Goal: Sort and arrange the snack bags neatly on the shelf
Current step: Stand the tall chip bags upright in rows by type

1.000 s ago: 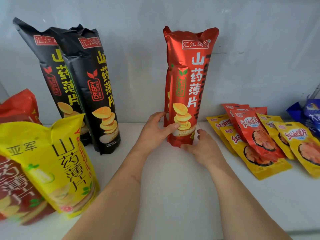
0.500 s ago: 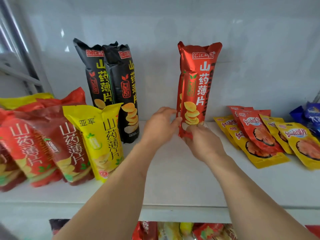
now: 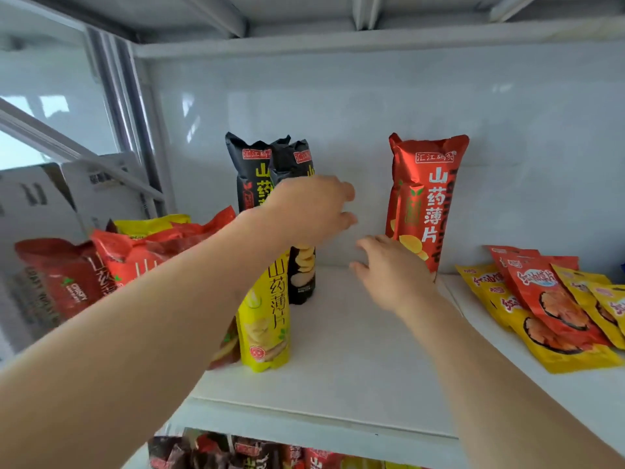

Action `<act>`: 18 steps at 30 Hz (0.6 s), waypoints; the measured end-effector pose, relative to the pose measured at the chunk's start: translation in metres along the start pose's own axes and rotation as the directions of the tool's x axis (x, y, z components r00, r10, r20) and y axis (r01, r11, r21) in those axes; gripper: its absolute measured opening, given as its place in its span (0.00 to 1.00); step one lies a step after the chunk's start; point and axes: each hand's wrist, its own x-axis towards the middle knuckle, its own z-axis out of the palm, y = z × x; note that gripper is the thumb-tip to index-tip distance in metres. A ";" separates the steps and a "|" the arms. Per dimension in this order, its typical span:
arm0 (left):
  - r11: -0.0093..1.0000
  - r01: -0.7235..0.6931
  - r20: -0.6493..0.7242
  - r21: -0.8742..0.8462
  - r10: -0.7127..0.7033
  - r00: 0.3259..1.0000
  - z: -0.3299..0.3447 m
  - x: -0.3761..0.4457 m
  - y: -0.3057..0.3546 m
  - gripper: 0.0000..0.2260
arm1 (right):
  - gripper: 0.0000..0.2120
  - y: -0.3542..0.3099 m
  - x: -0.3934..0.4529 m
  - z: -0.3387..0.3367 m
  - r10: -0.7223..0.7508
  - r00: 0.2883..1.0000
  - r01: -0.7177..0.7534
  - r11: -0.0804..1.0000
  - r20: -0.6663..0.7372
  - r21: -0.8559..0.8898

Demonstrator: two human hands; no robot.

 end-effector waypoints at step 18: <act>0.870 0.158 -0.152 -0.467 -0.255 0.955 0.004 0.074 -0.194 0.33 | 0.51 -0.054 0.081 0.110 0.307 0.925 -0.353 0.479 0.224 0.804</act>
